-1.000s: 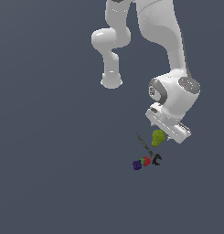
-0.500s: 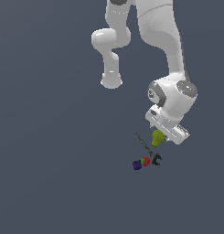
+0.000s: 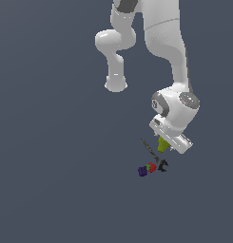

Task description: Pick up a designated object from a clutter of objects.

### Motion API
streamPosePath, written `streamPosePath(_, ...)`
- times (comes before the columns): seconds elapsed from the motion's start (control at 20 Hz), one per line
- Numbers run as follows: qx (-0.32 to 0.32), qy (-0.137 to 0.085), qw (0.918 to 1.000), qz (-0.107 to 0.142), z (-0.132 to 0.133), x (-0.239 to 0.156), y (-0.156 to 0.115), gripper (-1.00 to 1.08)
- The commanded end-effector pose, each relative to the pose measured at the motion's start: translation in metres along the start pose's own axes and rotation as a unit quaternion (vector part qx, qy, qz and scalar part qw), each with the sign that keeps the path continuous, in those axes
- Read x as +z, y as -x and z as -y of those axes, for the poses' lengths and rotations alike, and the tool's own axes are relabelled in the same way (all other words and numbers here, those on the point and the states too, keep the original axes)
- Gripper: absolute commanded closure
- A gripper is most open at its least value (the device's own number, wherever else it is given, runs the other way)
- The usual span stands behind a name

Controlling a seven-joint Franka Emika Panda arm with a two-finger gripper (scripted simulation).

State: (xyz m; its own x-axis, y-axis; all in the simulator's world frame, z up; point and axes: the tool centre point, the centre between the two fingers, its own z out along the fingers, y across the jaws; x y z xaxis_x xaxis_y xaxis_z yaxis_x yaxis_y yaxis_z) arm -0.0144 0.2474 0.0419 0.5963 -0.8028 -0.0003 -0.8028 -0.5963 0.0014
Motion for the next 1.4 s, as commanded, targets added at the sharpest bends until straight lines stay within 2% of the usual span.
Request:
streamPosePath(0.0,0.0,-0.001,1.0,0.0,0.001,0.001,0.0,1.08)
streamPosePath(0.75,0.0,-0.001,1.0,0.0,-0.001,-0.005,-0.004,1.08)
streamPosePath(1.05,0.0,-0.001,1.0,0.0,-0.012,-0.027,-0.021,1.08)
streamPosePath(1.35,0.0,-0.001,1.0,0.0,-0.03,-0.067,-0.051,1.08)
